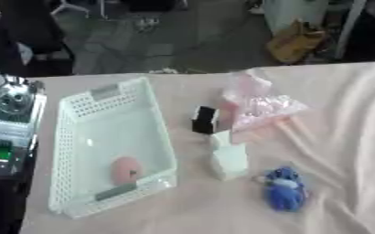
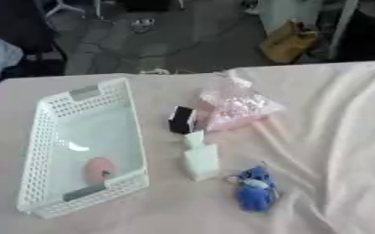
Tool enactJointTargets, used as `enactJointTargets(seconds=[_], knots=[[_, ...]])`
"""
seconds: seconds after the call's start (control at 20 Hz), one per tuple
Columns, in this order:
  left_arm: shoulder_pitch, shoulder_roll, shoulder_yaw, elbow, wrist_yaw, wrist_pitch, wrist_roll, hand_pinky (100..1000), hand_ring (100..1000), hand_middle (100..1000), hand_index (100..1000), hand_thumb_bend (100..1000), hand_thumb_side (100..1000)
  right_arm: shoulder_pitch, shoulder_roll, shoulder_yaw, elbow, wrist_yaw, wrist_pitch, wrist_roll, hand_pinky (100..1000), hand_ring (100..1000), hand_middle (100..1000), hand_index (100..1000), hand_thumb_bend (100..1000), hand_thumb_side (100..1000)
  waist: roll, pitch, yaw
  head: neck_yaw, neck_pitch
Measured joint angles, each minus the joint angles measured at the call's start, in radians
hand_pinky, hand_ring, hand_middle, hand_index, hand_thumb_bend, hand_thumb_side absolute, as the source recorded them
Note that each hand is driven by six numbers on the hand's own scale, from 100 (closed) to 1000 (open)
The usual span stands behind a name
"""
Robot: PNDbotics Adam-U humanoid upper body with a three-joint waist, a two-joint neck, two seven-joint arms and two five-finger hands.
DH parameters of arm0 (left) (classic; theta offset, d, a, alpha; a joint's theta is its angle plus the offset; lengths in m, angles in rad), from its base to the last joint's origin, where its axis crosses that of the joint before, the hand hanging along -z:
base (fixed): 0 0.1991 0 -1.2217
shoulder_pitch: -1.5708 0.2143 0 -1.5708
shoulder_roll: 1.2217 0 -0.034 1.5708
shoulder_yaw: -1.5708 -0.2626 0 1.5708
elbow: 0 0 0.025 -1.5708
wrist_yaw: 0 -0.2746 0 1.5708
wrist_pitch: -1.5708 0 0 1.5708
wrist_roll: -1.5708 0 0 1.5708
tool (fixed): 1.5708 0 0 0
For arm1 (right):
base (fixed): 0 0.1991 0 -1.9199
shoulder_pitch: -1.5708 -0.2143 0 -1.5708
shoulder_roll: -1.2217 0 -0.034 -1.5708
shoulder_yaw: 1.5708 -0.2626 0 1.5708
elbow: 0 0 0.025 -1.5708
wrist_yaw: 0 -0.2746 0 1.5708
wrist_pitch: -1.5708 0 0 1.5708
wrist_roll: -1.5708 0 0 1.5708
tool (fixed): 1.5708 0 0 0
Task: Pick up objects on the table and place them in the box.
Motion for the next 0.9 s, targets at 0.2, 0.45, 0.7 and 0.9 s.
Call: enactJointTargets(seconds=[0.2,0.45,0.7,0.9], knots=[[0.0,0.0,0.0,0.0,-0.001,0.0,0.001,852,993,918,981,100,978,0.0,0.0,-0.001,0.0,0.0,0.0,0.0,832,848,819,833,100,1000,0.0,0.0,0.001,-0.001,0.0],[0.0,0.0,0.0,0.0,-0.004,-0.001,0.002,852,993,918,981,100,978,0.0,0.0,-0.002,0.0,0.0,0.001,-0.001,832,848,820,833,100,1000,0.0,0.0,0.001,-0.015,0.0],[0.0,0.0,0.0,0.0,-0.004,-0.001,0.002,852,993,918,981,100,979,-0.002,-0.002,-0.002,0.0,-0.001,0.002,-0.002,831,853,827,834,100,1000,0.0,0.0,0.005,-0.024,0.0],[0.0,0.0,-0.001,0.0,-0.005,-0.001,0.002,852,993,918,980,100,978,-0.009,-0.041,0.011,0.0,-0.002,0.034,0.012,822,860,823,834,100,1000,-0.001,-0.001,0.008,-0.03,0.0]])
